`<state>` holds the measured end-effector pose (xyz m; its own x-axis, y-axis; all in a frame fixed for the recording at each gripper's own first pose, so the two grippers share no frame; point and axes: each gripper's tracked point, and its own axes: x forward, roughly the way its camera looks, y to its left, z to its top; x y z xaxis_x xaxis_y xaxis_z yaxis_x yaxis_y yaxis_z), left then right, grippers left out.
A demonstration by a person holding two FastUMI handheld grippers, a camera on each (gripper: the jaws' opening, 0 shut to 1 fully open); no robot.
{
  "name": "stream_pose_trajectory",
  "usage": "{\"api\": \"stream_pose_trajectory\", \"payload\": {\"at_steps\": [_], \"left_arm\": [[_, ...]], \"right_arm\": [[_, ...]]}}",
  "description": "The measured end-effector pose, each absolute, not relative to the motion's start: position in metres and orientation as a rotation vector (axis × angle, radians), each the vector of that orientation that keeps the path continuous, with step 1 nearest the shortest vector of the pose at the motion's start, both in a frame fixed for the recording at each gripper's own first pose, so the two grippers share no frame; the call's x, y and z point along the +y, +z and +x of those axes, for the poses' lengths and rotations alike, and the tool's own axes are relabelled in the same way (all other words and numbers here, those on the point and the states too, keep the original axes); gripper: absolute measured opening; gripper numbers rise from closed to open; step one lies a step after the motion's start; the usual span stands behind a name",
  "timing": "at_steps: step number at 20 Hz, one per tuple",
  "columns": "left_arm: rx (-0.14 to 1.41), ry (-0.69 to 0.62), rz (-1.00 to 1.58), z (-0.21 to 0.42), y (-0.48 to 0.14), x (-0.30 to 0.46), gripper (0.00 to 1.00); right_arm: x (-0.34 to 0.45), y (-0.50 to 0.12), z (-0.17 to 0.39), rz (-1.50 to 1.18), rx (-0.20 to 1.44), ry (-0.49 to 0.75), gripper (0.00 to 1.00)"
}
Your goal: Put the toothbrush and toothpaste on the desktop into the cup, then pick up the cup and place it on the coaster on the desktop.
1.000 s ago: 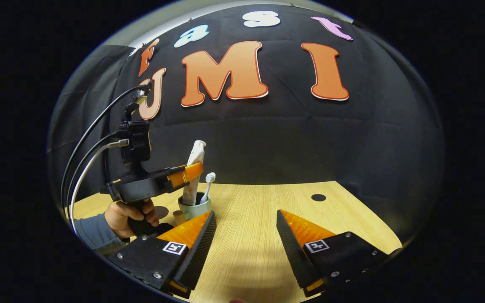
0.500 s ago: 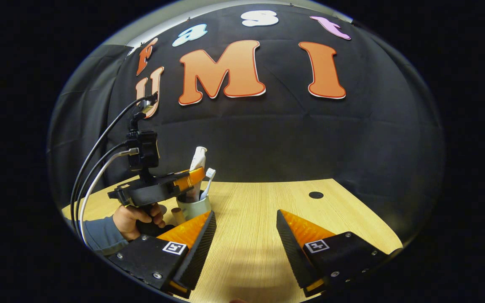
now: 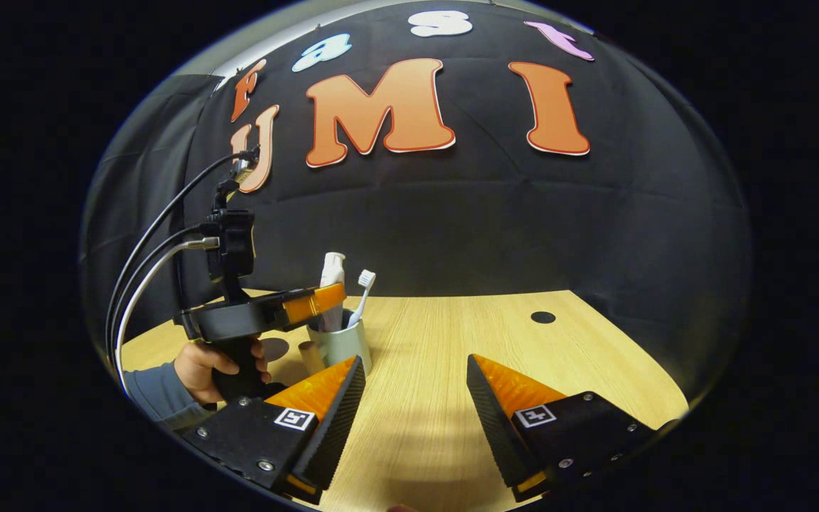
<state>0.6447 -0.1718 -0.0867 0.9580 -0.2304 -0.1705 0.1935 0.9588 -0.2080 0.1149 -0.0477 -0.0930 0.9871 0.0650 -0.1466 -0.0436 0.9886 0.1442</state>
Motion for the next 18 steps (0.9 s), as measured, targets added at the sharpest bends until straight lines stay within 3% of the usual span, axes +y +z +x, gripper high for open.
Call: {"api": "stream_pose_trajectory", "payload": {"at_steps": [1, 2, 3, 4, 7, 8, 10, 18], "left_arm": [[0.184, -0.208, -0.175, 0.64, -0.081, -0.166, 0.36], [0.176, -0.207, -0.172, 0.637, -0.074, -0.164, 0.45], [0.176, -0.212, -0.179, 0.632, -0.069, -0.162, 0.47], [0.183, -0.221, -0.184, 0.624, -0.066, -0.16, 0.62], [0.2, -0.23, -0.169, 0.601, -0.054, -0.151, 0.7], [0.204, -0.228, -0.17, 0.592, -0.05, -0.146, 0.82], [0.21, -0.212, -0.167, 0.574, -0.041, -0.131, 0.96], [0.191, -0.094, -0.013, 0.482, 0.005, -0.043, 0.98]], "right_arm": [[-0.044, -0.093, 0.115, 0.148, 0.158, 0.059, 0.87], [-0.041, -0.095, 0.116, 0.15, 0.171, 0.062, 0.87], [-0.037, -0.096, 0.116, 0.149, 0.182, 0.063, 0.87], [-0.033, -0.095, 0.117, 0.148, 0.19, 0.066, 0.87], [-0.016, -0.086, 0.122, 0.135, 0.22, 0.077, 0.87], [-0.01, -0.084, 0.126, 0.129, 0.24, 0.078, 0.87], [0.004, -0.077, 0.135, 0.109, 0.277, 0.085, 0.87], [0.038, -0.08, 0.169, 0.055, 0.468, 0.091, 0.87]]}}
